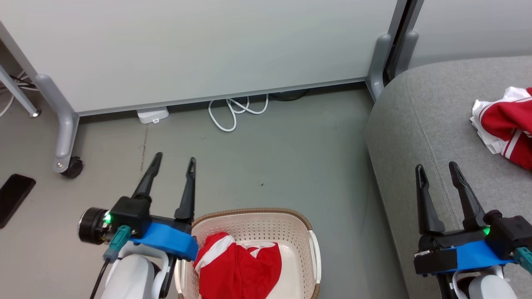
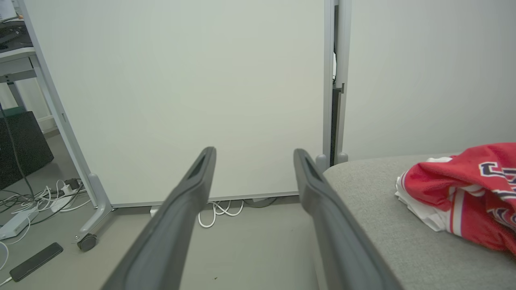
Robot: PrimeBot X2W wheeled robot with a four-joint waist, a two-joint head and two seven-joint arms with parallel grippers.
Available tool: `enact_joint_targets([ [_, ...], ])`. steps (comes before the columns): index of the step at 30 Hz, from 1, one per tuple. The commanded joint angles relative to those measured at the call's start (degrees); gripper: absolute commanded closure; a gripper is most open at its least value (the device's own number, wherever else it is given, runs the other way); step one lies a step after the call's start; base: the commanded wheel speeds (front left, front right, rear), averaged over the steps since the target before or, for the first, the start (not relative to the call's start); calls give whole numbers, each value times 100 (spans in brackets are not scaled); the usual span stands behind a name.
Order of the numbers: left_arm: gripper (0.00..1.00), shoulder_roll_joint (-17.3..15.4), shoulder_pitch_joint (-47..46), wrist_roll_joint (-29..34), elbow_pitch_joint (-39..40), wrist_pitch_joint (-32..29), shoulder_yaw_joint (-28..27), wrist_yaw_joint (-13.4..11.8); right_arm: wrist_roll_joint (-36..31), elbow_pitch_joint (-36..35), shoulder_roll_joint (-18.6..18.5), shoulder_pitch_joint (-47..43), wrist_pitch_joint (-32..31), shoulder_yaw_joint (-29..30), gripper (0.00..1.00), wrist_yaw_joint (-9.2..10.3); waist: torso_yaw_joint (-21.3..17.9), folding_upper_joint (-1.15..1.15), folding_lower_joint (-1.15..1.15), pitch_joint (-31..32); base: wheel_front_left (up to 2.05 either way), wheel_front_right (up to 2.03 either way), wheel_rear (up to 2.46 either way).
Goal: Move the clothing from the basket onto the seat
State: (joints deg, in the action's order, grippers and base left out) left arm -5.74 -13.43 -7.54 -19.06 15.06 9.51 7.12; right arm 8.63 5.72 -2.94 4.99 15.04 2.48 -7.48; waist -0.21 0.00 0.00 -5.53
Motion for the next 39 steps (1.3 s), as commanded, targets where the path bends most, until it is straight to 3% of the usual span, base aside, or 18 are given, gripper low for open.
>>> enact_joint_targets([
  [1,0,-94,-212,23,-155,16,180,42,-34,-45,8,100,22,6,0,-3,-46,0,0,-85,0,0,0],
  [19,0,-742,-2010,-512,-2047,16,2811,35,-36,-298,7,1116,22,-138,0,-3,-561,0,0,-1452,0,0,0],
  [39,0,-782,-3638,-802,-4183,-333,5362,34,71,-619,7,2152,22,-323,0,-3,-969,0,0,-3188,0,0,0],
])
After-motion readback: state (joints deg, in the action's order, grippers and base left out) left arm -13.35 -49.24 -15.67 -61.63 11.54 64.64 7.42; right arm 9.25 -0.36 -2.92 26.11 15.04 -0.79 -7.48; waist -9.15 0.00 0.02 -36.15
